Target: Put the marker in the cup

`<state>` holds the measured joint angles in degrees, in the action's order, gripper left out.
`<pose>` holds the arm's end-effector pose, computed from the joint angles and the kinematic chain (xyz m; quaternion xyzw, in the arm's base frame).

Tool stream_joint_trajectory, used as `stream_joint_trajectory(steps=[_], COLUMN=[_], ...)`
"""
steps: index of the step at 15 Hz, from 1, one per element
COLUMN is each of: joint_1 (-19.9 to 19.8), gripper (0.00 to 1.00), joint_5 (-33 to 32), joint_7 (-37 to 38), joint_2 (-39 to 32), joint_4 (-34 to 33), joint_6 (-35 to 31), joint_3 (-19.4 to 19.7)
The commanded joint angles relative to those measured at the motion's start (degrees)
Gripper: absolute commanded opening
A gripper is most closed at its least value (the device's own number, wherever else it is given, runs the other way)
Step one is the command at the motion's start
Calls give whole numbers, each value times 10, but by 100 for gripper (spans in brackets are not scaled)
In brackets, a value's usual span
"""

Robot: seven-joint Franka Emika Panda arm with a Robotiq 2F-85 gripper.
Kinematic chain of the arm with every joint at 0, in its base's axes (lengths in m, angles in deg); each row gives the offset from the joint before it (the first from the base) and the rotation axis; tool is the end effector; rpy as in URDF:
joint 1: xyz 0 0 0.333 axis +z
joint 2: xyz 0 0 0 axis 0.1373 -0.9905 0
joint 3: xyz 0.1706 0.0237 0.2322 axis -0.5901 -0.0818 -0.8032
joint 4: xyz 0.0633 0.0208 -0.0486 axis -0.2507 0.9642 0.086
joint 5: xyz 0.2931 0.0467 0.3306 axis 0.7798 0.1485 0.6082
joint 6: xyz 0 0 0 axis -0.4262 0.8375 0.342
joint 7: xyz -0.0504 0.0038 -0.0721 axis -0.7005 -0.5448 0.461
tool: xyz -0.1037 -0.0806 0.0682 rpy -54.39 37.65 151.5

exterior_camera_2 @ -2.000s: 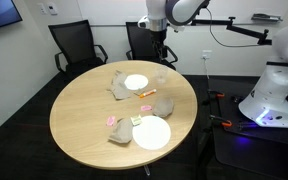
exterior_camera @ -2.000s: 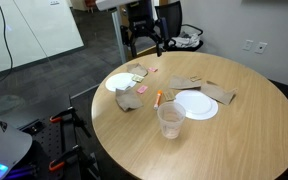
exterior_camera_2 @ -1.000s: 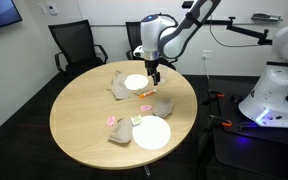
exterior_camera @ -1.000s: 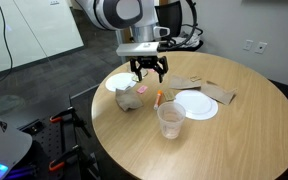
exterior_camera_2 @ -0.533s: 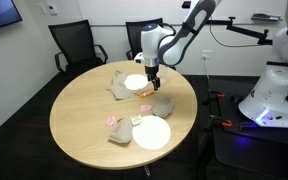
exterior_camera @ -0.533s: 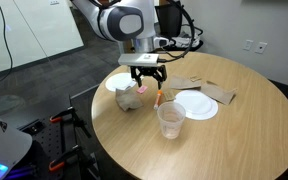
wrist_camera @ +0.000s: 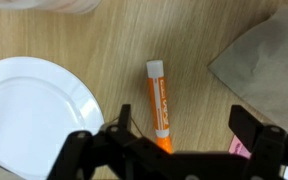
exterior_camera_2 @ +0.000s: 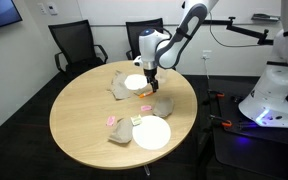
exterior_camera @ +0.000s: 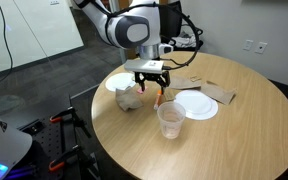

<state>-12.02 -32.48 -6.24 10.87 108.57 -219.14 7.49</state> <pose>0.5720 -0.0322 0.0697 0.9438 0.3258 -0.0232 0.0500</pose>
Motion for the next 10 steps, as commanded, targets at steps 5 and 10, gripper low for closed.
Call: stream_joint_trajectory(steps=[5, 10], joint_1=[-17, -20], gripper=[100, 100], joint_5=[2, 5], joint_7=[-17, -18], joint_2=[-48, -75], joint_4=[-59, -82], joint_6=[11, 17], joint_3=[-16, -24])
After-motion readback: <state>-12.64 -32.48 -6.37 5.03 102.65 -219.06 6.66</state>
